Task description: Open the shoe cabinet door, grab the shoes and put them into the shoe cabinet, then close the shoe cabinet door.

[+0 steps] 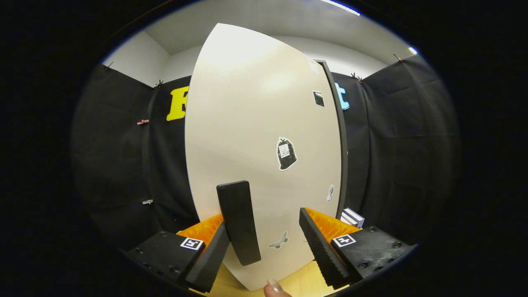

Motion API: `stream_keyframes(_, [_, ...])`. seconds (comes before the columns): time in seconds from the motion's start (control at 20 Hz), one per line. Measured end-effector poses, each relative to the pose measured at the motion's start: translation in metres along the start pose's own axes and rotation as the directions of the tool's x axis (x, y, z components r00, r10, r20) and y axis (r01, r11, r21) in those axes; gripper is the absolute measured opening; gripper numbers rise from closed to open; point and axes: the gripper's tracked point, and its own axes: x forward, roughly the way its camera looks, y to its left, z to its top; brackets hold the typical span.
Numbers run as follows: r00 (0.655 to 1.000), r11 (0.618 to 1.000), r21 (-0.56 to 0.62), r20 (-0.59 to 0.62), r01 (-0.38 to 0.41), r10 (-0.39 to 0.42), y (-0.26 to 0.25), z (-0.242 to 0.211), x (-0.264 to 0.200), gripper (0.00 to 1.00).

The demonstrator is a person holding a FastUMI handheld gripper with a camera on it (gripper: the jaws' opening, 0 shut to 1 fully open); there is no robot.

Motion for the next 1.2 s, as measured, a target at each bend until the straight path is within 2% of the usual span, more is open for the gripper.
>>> stream_keyframes(0.05, [1.0, 0.999, 0.009, 0.005, -0.03, 0.03, 0.013, 0.002, 0.0, 0.97])
stream_keyframes(0.55, [0.998, 0.998, -0.027, 0.026, -0.051, 0.052, 0.035, 0.0, -0.018, 0.99])
stream_keyframes(1.2, [0.999, 0.998, -0.057, 0.043, -0.013, 0.016, 0.034, 0.001, -0.038, 0.99])
